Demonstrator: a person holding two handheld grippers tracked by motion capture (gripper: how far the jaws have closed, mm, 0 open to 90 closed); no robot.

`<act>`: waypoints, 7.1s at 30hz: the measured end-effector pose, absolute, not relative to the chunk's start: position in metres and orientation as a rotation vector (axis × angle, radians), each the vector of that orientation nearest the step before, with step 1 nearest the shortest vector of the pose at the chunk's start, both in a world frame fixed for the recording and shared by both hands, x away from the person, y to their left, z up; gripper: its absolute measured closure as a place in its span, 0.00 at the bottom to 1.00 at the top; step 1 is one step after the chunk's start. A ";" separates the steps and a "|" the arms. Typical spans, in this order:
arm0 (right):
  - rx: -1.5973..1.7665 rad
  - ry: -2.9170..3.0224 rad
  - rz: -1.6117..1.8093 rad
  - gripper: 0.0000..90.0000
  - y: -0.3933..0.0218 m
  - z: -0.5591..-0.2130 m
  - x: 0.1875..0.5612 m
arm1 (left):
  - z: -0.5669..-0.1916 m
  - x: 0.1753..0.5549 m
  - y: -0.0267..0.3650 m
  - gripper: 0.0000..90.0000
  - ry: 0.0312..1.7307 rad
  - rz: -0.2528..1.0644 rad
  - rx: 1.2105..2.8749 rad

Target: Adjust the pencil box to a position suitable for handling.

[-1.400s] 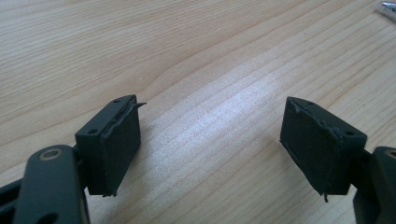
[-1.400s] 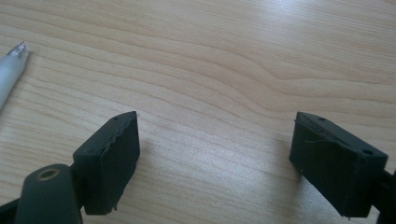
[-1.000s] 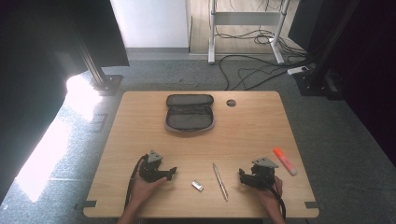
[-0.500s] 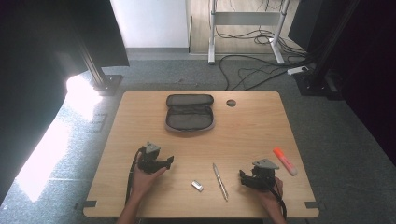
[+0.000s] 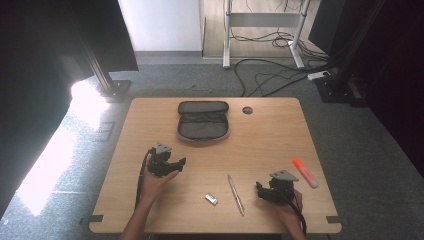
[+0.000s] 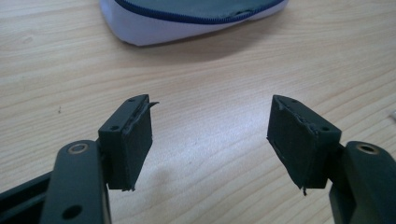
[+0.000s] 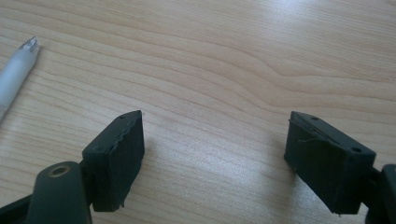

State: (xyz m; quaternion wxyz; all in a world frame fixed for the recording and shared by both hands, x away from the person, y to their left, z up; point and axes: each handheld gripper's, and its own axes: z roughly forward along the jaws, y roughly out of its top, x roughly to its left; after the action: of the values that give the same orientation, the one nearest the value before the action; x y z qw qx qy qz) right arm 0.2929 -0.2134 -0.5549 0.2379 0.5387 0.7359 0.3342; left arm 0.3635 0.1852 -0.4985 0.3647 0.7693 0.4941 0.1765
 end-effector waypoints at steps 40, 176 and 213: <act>1.477 2.012 0.914 0.22 -0.211 -0.555 0.292 | -0.486 0.447 0.184 0.35 1.377 0.480 1.866; 1.558 2.074 0.928 0.65 -0.096 -0.538 0.514 | -0.537 0.508 0.184 0.85 1.526 0.412 1.847; 1.518 1.958 1.027 0.96 -0.110 -0.506 0.503 | -0.507 0.492 0.183 0.95 1.410 0.416 1.801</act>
State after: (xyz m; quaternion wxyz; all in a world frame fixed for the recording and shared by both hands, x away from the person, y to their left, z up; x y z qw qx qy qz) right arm 0.5027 -0.1096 -0.5057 0.2278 0.5509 0.7110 0.3729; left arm 0.4923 0.1834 -0.5071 0.3970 0.7111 0.5566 0.1641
